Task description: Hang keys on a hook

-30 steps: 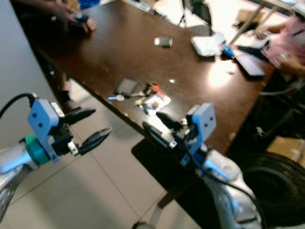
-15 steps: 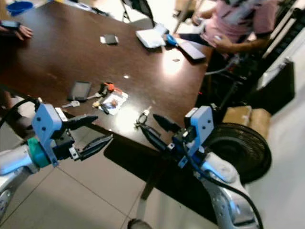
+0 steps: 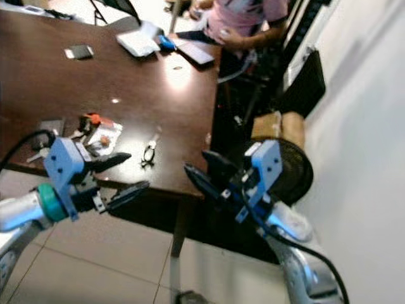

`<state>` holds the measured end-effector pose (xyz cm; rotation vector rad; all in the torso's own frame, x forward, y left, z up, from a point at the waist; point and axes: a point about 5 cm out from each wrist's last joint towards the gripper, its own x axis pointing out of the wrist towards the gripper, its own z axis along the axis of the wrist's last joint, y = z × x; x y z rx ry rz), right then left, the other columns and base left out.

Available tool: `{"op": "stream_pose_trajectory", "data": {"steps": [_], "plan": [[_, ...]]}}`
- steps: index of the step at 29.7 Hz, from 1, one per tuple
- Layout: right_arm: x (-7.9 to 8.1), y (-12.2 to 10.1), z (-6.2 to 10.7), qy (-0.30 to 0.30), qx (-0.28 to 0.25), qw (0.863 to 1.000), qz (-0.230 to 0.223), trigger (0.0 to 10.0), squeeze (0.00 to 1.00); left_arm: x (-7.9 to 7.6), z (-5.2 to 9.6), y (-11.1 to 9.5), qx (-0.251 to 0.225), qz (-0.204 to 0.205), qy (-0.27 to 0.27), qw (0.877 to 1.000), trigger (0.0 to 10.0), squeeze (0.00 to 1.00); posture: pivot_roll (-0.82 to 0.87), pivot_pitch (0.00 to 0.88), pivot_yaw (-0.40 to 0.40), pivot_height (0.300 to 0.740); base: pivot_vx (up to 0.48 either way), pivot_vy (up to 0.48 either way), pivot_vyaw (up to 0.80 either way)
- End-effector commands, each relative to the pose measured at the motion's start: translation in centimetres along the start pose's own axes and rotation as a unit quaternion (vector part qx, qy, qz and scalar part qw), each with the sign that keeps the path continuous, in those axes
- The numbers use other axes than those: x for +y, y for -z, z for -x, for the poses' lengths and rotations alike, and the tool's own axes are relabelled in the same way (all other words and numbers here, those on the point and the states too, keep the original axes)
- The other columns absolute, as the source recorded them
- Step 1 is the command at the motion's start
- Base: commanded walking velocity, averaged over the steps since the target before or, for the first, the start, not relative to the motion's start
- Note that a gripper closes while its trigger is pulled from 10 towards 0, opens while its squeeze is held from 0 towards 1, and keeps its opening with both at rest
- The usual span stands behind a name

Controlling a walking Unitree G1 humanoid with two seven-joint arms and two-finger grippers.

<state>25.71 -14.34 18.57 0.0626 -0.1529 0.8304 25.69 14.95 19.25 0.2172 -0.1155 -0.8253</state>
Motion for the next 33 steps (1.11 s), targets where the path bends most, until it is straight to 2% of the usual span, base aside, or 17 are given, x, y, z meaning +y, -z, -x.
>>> {"op": "stream_pose_trajectory", "data": {"steps": [1,7,11,20,25,26,30,33], "plan": [[-0.3,0.2,0.3,0.010,0.005,1.000,0.007,10.0,0.00,-0.2,-0.3,0.3,0.005,0.002,0.003,1.000,10.0,0.00,-0.02,0.043,0.040,0.740,0.000,0.000,-0.80],[-0.3,0.3,0.0,0.012,0.005,1.000,0.020,10.0,0.00,0.3,-0.9,0.7,0.011,-0.007,-0.018,1.000,10.0,0.00,-0.02,0.041,0.043,0.740,0.000,0.000,-0.41],[-0.2,0.1,-0.5,0.010,-0.002,0.999,0.033,10.0,0.00,1.2,-1.5,1.1,0.026,-0.022,-0.059,0.998,10.0,0.00,-0.02,0.042,0.044,0.740,0.000,0.000,0.00],[-0.2,0.1,-1.1,0.013,-0.007,0.999,0.052,10.0,0.00,1.5,-1.5,1.0,0.025,-0.024,-0.073,0.997,10.0,0.00,-0.01,0.048,0.044,0.740,0.000,0.000,0.00],[-0.3,0.2,-1.3,0.020,-0.006,0.998,0.059,10.0,0.00,1.5,-1.5,1.0,0.024,-0.024,-0.072,0.997,10.0,0.00,-0.01,0.050,0.045,0.740,0.000,0.000,0.53],[-0.3,0.2,-1.4,0.024,-0.006,0.998,0.061,9.5,0.00,1.5,-1.6,1.0,0.024,-0.025,-0.072,0.997,10.0,0.00,-0.01,0.050,0.045,0.740,0.000,0.000,0.66],[-0.3,0.3,-1.4,0.029,-0.006,0.998,0.063,10.0,0.00,1.5,-1.6,1.0,0.023,-0.026,-0.072,0.997,10.0,0.00,-0.01,0.055,0.046,0.740,0.000,0.000,0.77],[-0.3,0.3,-1.4,0.031,-0.006,0.998,0.063,10.0,0.00,1.5,-1.6,1.0,0.022,-0.026,-0.072,0.997,10.0,0.00,-0.01,0.056,0.046,0.740,0.000,0.000,0.80]]}}
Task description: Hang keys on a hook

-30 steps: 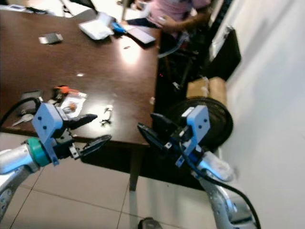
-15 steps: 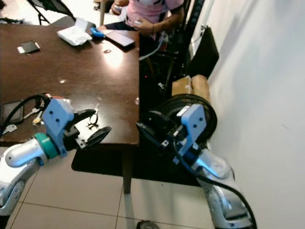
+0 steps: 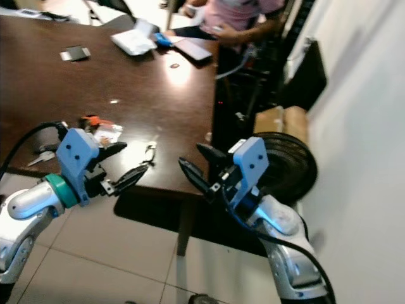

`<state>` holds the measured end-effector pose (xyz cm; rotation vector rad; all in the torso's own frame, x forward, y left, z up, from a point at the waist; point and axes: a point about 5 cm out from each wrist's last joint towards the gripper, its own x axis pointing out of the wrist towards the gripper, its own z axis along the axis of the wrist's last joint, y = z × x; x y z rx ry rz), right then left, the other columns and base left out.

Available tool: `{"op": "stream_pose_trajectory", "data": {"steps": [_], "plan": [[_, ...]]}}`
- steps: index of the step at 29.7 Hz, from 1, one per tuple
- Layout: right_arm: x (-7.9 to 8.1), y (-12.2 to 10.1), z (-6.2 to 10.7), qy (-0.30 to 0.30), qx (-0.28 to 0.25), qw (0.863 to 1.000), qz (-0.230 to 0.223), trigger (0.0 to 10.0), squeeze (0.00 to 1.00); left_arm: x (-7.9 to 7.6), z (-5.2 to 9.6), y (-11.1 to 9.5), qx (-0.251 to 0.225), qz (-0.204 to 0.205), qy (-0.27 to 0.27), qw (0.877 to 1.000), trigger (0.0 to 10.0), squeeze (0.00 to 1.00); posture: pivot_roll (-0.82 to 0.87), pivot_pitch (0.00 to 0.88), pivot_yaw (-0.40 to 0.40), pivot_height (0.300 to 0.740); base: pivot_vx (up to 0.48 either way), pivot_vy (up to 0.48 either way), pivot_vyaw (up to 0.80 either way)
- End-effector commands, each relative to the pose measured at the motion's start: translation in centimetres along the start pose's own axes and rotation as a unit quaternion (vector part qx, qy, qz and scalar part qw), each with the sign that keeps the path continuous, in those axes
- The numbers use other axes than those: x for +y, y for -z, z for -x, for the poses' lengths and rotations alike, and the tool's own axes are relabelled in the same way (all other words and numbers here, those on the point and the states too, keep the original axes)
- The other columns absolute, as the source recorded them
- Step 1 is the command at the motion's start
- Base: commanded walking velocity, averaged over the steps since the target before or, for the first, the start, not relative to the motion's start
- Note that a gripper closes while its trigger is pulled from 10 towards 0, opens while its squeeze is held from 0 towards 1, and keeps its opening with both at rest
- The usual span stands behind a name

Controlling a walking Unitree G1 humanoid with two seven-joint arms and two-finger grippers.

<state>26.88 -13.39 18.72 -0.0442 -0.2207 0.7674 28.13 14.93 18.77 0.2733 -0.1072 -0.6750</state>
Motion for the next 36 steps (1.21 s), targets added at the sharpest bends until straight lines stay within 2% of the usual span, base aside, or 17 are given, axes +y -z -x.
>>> {"op": "stream_pose_trajectory", "data": {"steps": [1,9,22,31,32,34,36], "plan": [[-0.1,0.3,0.1,0.005,0.003,1.000,0.000,10.0,0.00,-0.1,0.0,0.1,-0.001,0.000,-0.001,1.000,10.0,0.00,-0.01,0.056,0.046,0.740,0.000,0.000,0.80],[-0.3,0.4,0.2,0.015,0.005,1.000,-0.013,10.0,0.00,-0.2,0.0,0.1,-0.002,0.000,0.002,1.000,10.0,0.00,-0.01,0.061,0.044,0.740,0.000,0.000,0.10],[-0.6,0.7,0.3,0.024,0.008,1.000,-0.015,10.0,0.00,-1.1,-0.6,0.0,-0.003,0.001,0.041,0.999,10.0,0.00,-0.01,0.070,0.045,0.740,0.000,0.000,0.00],[-0.4,0.8,0.2,0.020,0.010,1.000,-0.016,10.0,0.00,-1.1,-1.0,0.1,-0.001,0.000,0.038,0.999,10.0,0.00,-0.01,0.076,0.048,0.740,0.000,0.000,0.00],[-0.4,0.8,-0.2,0.015,0.008,1.000,-0.018,10.0,0.00,-0.7,-1.3,0.7,0.016,0.000,0.030,0.999,10.0,0.00,0.00,0.079,0.049,0.740,0.000,0.000,0.00],[-0.4,0.8,-0.2,0.015,0.008,1.000,-0.018,10.0,0.00,-0.7,-1.3,0.7,0.016,0.000,0.030,0.999,10.0,0.00,0.00,0.079,0.049,0.740,0.000,0.000,0.00],[-0.7,1.1,-1.9,0.005,0.005,1.000,-0.015,10.0,0.00,0.6,-2.9,2.0,0.055,0.003,0.012,0.998,10.0,0.00,0.01,0.073,0.037,0.740,0.000,0.000,0.00]]}}
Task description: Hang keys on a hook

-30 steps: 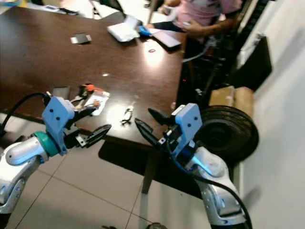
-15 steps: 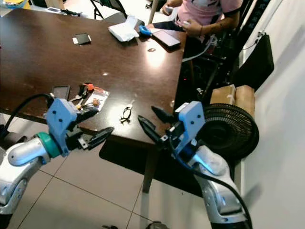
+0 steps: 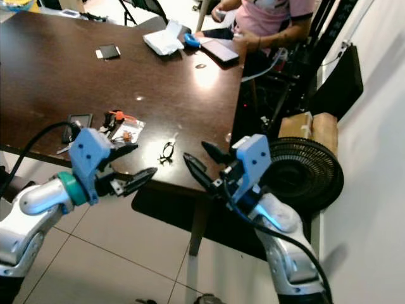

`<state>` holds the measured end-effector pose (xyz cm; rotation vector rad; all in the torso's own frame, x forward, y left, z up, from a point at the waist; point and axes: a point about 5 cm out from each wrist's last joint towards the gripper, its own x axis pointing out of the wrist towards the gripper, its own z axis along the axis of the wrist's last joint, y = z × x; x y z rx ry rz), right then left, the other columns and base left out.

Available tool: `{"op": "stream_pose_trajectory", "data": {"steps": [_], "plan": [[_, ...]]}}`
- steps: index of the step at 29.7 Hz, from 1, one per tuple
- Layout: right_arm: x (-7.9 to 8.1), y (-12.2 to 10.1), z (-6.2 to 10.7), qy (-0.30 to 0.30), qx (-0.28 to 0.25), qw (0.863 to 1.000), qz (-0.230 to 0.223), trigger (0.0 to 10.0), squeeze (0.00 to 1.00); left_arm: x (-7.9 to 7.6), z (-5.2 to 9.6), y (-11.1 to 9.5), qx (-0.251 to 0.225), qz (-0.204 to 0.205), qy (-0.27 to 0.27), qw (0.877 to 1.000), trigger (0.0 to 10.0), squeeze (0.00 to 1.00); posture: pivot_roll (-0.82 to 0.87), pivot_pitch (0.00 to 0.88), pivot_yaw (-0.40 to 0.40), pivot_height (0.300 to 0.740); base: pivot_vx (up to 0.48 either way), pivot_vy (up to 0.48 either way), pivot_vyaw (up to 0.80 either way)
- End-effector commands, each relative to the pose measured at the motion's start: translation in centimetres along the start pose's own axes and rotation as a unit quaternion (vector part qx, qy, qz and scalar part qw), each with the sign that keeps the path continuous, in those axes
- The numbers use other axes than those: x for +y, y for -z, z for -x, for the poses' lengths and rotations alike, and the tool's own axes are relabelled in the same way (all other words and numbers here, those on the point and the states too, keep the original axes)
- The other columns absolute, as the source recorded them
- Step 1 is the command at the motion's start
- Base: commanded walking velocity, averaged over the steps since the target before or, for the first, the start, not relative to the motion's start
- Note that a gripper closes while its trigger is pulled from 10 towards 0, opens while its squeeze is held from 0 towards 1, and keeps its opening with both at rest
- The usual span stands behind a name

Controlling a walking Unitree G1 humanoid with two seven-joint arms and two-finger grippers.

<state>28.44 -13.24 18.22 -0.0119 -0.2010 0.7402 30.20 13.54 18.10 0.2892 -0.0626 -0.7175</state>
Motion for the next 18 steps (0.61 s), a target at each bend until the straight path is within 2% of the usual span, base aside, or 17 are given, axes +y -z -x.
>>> {"op": "stream_pose_trajectory", "data": {"steps": [1,4,6,7,9,12,14,16,17,18], "plan": [[0.2,0.3,-0.8,-0.010,0.002,1.000,0.001,10.0,0.00,0.6,-0.4,1.3,0.035,0.004,-0.012,0.999,10.0,0.00,0.01,0.073,0.037,0.740,0.000,0.000,0.00],[-0.3,0.3,-1.9,-0.012,0.000,1.000,0.003,10.0,0.00,1.8,-1.8,1.9,0.068,0.014,-0.019,0.997,10.0,0.00,0.02,0.076,0.032,0.740,0.000,0.000,0.00],[-0.3,0.3,-1.9,-0.012,0.000,1.000,0.003,10.0,0.00,1.8,-1.8,1.9,0.068,0.014,-0.019,0.997,10.0,0.00,0.02,0.076,0.032,0.740,0.000,0.000,0.00],[-0.7,0.2,-2.0,-0.008,0.000,1.000,0.003,10.0,0.00,2.1,-2.4,2.2,0.084,0.034,-0.013,0.996,10.0,0.00,0.02,0.080,0.032,0.740,0.000,0.000,0.00],[-1.7,0.3,-1.4,0.010,0.008,1.000,0.006,10.0,0.00,1.5,-4.0,2.5,0.096,0.079,0.021,0.992,10.0,0.00,0.00,0.092,0.036,0.740,0.000,0.000,0.00],[-2.1,0.4,-1.0,0.018,0.012,1.000,0.007,10.0,0.00,1.2,-4.6,2.5,0.098,0.088,0.031,0.991,10.0,0.00,0.00,0.092,0.036,0.740,0.000,0.000,0.00],[-2.8,0.6,-0.4,0.034,0.020,0.999,0.014,10.0,0.00,0.9,-5.8,1.9,0.089,0.095,0.045,0.991,10.0,0.00,-0.01,0.099,0.040,0.740,0.000,0.000,0.00],[-2.8,0.6,-0.4,0.034,0.020,0.999,0.014,10.0,0.00,0.9,-5.8,1.9,0.089,0.095,0.045,0.991,10.0,0.00,-0.01,0.099,0.040,0.740,0.000,0.000,0.00],[-3.2,0.7,-0.1,0.043,0.025,0.999,0.018,10.0,0.00,0.6,-6.5,1.4,0.084,0.093,0.054,0.991,10.0,0.00,-0.01,0.102,0.041,0.740,0.000,0.000,0.00],[-3.2,0.7,-0.1,0.043,0.025,0.999,0.018,10.0,0.00,0.6,-6.5,1.4,0.084,0.093,0.054,0.991,10.0,0.00,-0.01,0.102,0.041,0.740,0.000,0.000,0.00]]}}
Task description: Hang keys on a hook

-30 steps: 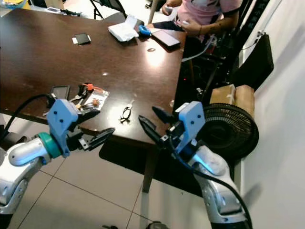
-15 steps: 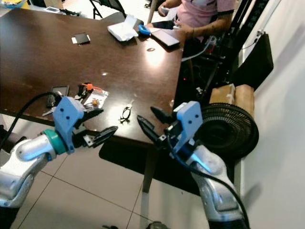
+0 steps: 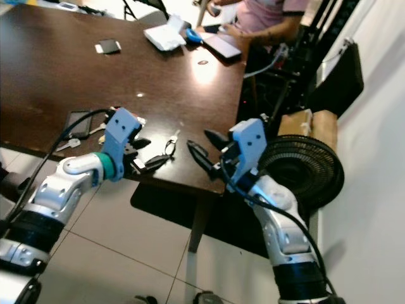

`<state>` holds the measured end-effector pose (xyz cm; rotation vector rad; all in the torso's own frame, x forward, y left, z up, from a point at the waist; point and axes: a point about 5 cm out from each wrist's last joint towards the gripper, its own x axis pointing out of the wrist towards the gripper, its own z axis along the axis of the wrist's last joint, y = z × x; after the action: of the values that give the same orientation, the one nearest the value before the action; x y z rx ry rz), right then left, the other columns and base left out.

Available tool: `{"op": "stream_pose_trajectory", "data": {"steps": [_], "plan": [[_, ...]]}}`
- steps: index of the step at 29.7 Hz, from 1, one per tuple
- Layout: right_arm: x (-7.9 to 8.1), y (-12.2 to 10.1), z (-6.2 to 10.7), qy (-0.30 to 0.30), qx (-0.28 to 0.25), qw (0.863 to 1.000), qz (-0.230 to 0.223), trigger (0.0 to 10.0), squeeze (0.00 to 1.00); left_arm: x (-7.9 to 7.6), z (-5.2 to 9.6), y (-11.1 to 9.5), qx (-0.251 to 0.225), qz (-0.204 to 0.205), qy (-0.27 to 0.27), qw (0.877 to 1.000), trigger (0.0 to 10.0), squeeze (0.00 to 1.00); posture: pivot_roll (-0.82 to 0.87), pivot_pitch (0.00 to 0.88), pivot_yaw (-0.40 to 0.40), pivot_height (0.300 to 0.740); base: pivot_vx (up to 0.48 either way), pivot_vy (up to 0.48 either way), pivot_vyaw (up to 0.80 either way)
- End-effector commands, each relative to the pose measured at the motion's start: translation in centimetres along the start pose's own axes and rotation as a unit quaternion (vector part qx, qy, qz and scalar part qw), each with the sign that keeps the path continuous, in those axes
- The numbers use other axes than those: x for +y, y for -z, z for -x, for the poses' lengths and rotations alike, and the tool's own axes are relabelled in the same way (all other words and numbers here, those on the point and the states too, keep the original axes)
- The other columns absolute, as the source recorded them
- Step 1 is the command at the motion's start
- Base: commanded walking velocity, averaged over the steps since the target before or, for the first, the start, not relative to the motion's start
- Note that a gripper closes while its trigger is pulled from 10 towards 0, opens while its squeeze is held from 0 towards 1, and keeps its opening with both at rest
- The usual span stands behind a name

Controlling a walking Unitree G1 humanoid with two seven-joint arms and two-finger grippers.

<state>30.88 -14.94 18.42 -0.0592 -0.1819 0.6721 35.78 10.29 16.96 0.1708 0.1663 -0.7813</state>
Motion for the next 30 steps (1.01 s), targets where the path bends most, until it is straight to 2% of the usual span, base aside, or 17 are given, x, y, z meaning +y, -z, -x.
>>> {"op": "stream_pose_trajectory", "data": {"steps": [1,5,6,10,13,21,30], "plan": [[-0.7,0.7,0.7,0.018,0.012,1.000,0.001,10.0,0.00,-0.5,-0.7,-0.3,0.000,-0.004,0.016,1.000,10.0,0.00,-0.02,0.108,0.045,0.740,0.000,0.000,0.00],[-1.0,0.8,1.1,0.027,0.014,1.000,0.003,10.0,0.00,-0.8,-1.1,-1.3,-0.020,-0.013,0.026,0.999,10.0,0.00,-0.02,0.114,0.045,0.740,0.000,0.000,0.00],[-1.0,1.2,1.3,0.027,0.018,0.999,0.000,10.0,0.00,-1.4,-1.2,-0.4,-0.002,-0.026,0.036,0.999,10.0,0.00,-0.01,0.122,0.043,0.740,0.000,0.000,0.00],[-0.9,1.5,1.3,0.024,0.022,0.999,-0.001,10.0,0.00,-1.9,-1.6,1.0,0.027,-0.027,0.040,0.998,10.0,0.00,-0.01,0.127,0.041,0.740,0.000,0.000,0.00],[-1.1,1.5,1.4,0.026,0.023,0.999,-0.001,10.0,0.00,-2.1,-2.7,1.4,0.039,0.000,0.025,0.999,10.0,0.00,-0.02,0.128,0.039,0.740,0.000,0.000,0.00],[-1.5,1.5,2.1,0.034,0.029,0.999,0.004,10.0,0.00,-2.1,-4.4,2.0,0.068,0.030,-0.011,0.997,10.0,0.00,-0.03,0.145,0.046,0.740,0.000,0.000,0.00],[-1.0,2.0,2.6,0.035,0.036,0.999,-0.002,10.0,0.00,-1.6,-4.4,2.2,0.079,0.046,-0.028,0.995,10.0,0.00,-0.03,0.168,0.053,0.740,0.000,0.000,0.00]]}}
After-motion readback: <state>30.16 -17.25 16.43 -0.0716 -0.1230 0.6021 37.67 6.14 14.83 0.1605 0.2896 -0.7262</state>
